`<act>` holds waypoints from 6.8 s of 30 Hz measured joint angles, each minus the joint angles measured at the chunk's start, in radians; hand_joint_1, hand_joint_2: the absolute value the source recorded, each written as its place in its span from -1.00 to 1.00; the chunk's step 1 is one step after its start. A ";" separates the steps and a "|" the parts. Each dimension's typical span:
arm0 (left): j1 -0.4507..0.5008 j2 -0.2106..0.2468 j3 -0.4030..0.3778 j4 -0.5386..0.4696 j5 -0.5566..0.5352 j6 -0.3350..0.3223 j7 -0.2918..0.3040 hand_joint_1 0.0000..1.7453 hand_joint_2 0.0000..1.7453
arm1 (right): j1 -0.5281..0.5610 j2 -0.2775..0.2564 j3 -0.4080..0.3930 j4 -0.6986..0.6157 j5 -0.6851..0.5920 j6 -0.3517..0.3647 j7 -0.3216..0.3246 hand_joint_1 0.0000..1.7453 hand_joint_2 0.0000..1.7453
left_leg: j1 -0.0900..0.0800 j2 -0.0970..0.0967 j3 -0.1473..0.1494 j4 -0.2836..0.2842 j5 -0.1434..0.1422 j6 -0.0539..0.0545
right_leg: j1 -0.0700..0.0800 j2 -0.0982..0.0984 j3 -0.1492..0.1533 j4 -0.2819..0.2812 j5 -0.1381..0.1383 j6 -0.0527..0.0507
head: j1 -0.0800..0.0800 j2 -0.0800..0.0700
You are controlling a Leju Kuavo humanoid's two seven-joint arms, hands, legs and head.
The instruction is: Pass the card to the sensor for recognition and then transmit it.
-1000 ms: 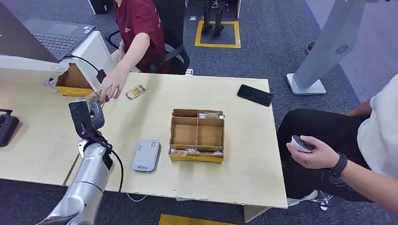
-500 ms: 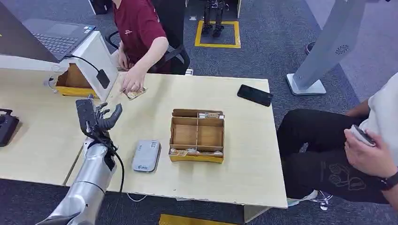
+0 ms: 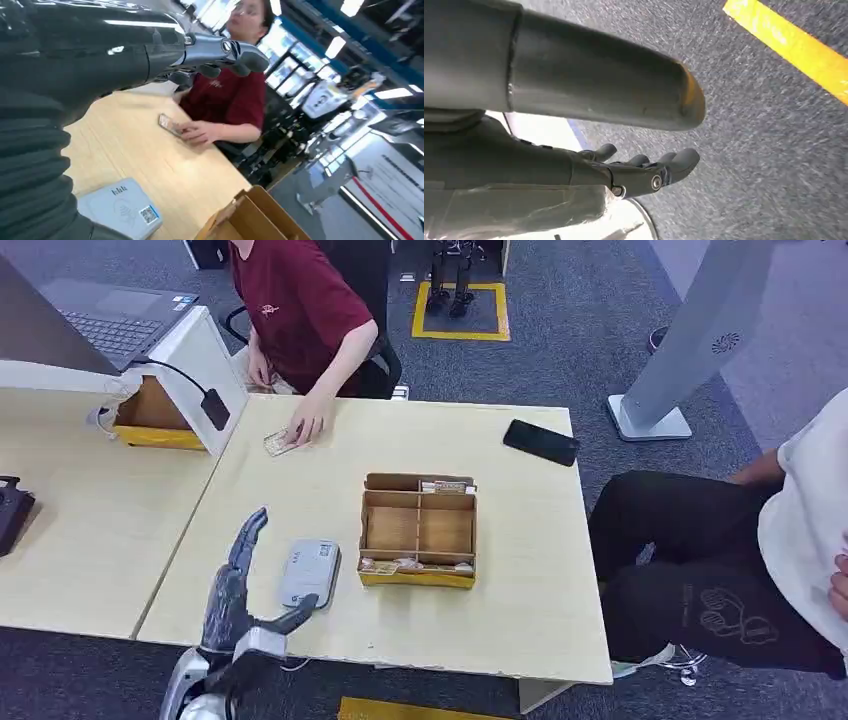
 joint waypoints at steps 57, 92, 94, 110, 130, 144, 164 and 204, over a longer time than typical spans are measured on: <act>-0.263 0.092 -0.519 0.273 -0.856 0.196 0.677 -1.00 1.00 | -0.018 0.011 -0.029 0.000 0.099 0.029 0.031 -1.00 -1.00 | 0.000 -0.006 0.000 0.001 0.003 0.001 | 0.000 -0.006 0.002 0.000 0.001 0.001 | 0.000 0.000; -0.218 -0.052 -0.276 0.406 -0.854 0.196 0.507 -1.00 1.00 | -0.018 0.011 -0.049 0.000 0.137 0.022 0.025 -1.00 -1.00 | 0.000 -0.006 0.000 0.001 0.003 0.001 | 0.000 -0.006 0.002 0.000 0.001 0.001 | 0.000 0.000; -0.216 -0.058 -0.262 0.406 -0.851 0.196 0.494 -1.00 1.00 | -0.018 0.011 -0.050 0.000 0.143 0.022 0.025 -1.00 -1.00 | 0.000 -0.006 0.000 0.001 0.003 0.001 | 0.000 -0.006 0.002 0.000 0.001 0.001 | 0.000 0.000; -0.257 -0.083 -0.215 0.405 -0.855 0.196 0.595 -1.00 1.00 | -0.019 0.011 -0.056 0.000 0.173 0.026 0.018 -1.00 -1.00 | 0.000 -0.006 0.000 0.001 0.003 0.001 | 0.000 -0.006 0.002 0.000 0.001 0.001 | 0.000 0.000; -0.438 0.071 -0.596 0.524 -0.856 0.196 0.876 -1.00 1.00 | -0.022 0.011 -0.070 -0.002 0.202 0.035 0.013 -1.00 -1.00 | 0.000 -0.006 -0.001 0.001 0.004 0.000 | 0.000 -0.006 0.002 0.000 0.002 0.001 | 0.000 0.000; -0.419 0.066 -0.581 0.526 -0.855 0.197 0.809 -1.00 1.00 | -0.022 0.011 -0.078 -0.002 0.204 0.036 0.013 -1.00 -1.00 | 0.000 -0.006 -0.001 0.001 0.004 0.000 | 0.000 -0.006 0.002 0.000 0.002 0.001 | 0.000 0.000; -0.379 0.028 -0.466 0.526 -0.855 0.197 0.693 -1.00 1.00 | -0.021 0.011 -0.083 -0.002 0.217 0.036 0.013 -1.00 -1.00 | 0.000 -0.007 -0.001 0.001 0.004 0.000 | 0.000 -0.006 0.002 0.000 0.002 0.001 | 0.000 0.000; -0.321 -0.081 -0.200 0.571 -0.828 0.211 0.447 1.00 1.00 | -0.020 0.011 -0.107 -0.002 0.238 0.034 0.006 -1.00 -1.00 | 0.000 -0.007 -0.001 0.001 0.004 0.000 | 0.000 -0.007 0.002 0.000 0.002 0.001 | 0.000 0.000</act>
